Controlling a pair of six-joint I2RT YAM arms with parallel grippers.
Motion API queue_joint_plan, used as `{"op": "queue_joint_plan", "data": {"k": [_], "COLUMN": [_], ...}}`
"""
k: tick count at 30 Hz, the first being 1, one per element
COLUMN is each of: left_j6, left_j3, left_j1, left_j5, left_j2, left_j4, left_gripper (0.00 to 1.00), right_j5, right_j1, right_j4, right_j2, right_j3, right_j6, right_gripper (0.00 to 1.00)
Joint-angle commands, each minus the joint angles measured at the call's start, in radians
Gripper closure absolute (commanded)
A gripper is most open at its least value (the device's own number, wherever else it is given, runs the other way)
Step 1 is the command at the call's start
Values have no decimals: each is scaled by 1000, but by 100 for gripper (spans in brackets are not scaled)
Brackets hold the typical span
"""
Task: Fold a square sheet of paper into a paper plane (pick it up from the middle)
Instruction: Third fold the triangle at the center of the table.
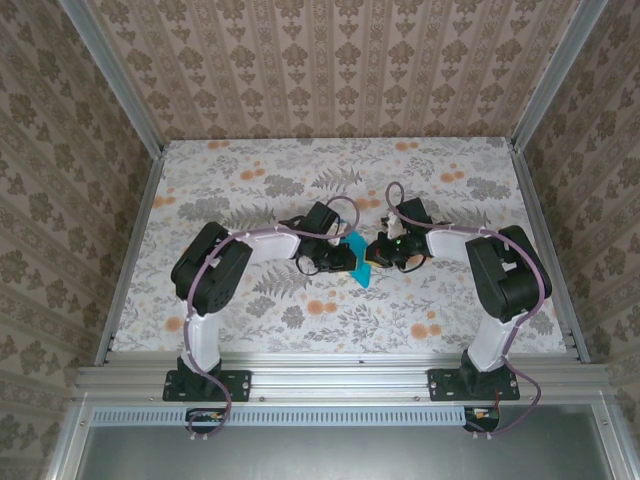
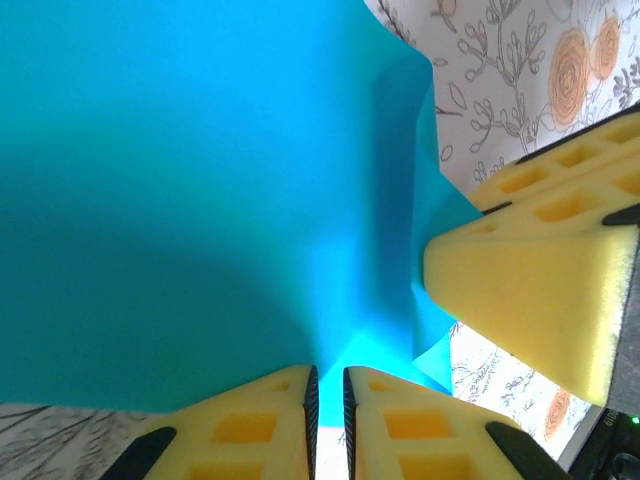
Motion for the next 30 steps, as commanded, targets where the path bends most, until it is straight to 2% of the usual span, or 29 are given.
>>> {"op": "queue_joint_plan", "data": {"k": [1, 10, 30], "left_j6": [30, 60, 86], "left_j3": [7, 56, 81], "left_j1": [33, 102, 104], "left_j5": [10, 22, 23], "left_j2": [-47, 16, 99], "left_j4": [-31, -52, -80], "left_gripper": [81, 81, 85], "right_j5": [10, 16, 18], "right_j1": [9, 25, 78], "right_j4": [-38, -50, -49], "right_j2": [14, 23, 59], "right_j3": [26, 37, 82], "right_j6": [-21, -26, -8], "right_gripper": [96, 96, 95]}}
